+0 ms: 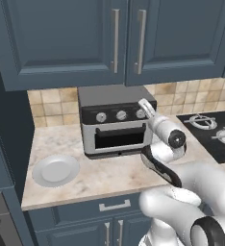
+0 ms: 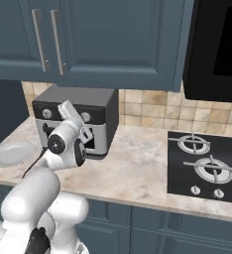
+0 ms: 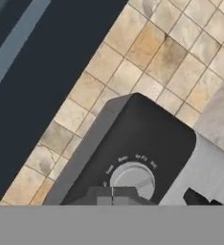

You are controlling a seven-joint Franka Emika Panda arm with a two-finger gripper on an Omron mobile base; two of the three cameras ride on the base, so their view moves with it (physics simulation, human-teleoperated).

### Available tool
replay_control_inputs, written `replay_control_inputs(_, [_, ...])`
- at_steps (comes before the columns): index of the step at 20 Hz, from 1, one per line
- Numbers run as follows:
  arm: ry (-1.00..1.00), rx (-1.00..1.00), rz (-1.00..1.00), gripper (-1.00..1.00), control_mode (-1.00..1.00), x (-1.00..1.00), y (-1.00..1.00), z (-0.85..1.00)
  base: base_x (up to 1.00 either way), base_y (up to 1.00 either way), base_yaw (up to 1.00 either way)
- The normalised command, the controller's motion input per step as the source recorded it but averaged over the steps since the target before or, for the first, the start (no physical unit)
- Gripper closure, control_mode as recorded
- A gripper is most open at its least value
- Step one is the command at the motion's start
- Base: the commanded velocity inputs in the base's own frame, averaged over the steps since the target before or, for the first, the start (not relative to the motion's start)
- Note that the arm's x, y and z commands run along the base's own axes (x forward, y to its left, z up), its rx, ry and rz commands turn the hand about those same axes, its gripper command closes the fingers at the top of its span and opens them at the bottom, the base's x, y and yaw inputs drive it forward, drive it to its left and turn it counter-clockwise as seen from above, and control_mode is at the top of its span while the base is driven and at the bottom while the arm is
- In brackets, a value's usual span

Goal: Pull the toaster oven rack outwards. Pick up the baguette from the plate and place it on the toaster oven rack. Close the toaster oven door fully and set the temperature to the lowest setting.

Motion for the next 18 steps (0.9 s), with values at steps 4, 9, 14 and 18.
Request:
replay_control_inputs(4, [-0.12,0.40,0.41,1.00,-1.00,0.00,-0.45,0.00,0.00,0.00,0.00])
replay_control_inputs(9, [-0.08,0.36,0.43,1.00,-1.00,-0.02,-0.43,0.01,0.00,0.00,0.00])
replay_control_inputs(14, [-0.03,0.31,0.38,1.00,-1.00,-0.17,-0.42,0.06,0.00,0.00,0.00])
replay_control_inputs(18, [0.00,0.22,0.33,1.00,-1.00,-0.05,-0.12,0.12,0.00,0.00,0.00])
